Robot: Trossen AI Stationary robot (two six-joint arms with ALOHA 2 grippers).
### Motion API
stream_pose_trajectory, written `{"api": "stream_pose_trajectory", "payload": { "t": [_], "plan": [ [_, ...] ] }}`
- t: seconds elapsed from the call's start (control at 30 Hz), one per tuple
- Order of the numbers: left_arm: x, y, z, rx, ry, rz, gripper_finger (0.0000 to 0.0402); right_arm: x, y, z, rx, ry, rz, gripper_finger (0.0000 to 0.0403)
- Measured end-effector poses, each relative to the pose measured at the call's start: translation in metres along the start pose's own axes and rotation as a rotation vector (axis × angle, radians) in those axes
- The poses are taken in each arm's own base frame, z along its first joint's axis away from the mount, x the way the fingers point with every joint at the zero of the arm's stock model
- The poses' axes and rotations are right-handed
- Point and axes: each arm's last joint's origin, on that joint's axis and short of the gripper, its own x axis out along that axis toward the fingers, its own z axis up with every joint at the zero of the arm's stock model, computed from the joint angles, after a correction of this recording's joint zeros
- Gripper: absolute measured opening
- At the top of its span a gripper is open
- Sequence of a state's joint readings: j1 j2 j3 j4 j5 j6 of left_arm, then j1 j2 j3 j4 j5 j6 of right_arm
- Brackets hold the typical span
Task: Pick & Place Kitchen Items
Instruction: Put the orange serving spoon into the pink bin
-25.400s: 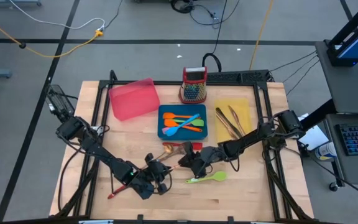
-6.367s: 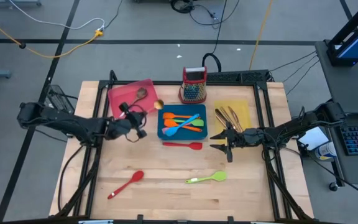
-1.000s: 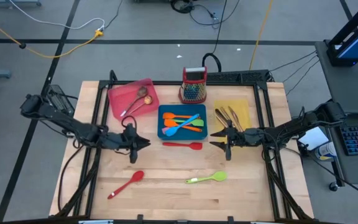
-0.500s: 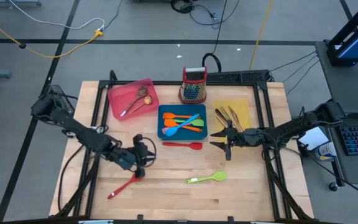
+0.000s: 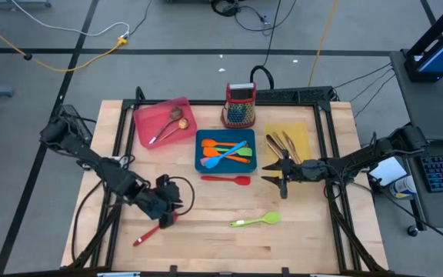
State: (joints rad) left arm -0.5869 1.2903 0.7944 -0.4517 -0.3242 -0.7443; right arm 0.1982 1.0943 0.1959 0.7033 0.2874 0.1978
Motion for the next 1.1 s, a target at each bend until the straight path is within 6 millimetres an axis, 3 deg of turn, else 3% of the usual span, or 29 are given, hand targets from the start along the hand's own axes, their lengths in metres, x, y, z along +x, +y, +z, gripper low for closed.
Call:
{"api": "stream_pose_trajectory", "payload": {
  "t": [0.23,0.5,0.63,1.1],
  "plan": [
    [-0.002,0.001,-0.01,-0.098,0.115,-0.009,0.0082,0.0,0.0,0.0,0.0,-0.001,0.001,0.016],
    [-0.005,-0.003,-0.021,-0.239,0.259,-0.045,0.0168,0.0,0.0,0.0,0.001,-0.003,0.001,0.016],
    [0.0,-0.01,-0.033,-0.321,0.296,-0.001,0.0192,0.0,0.0,0.0,0.0,-0.003,0.001,0.016],
    [0.042,-0.034,-0.085,-0.343,0.543,0.133,0.0173,0.0,0.0,0.001,0.004,-0.013,0.004,0.016]
  ]
}}
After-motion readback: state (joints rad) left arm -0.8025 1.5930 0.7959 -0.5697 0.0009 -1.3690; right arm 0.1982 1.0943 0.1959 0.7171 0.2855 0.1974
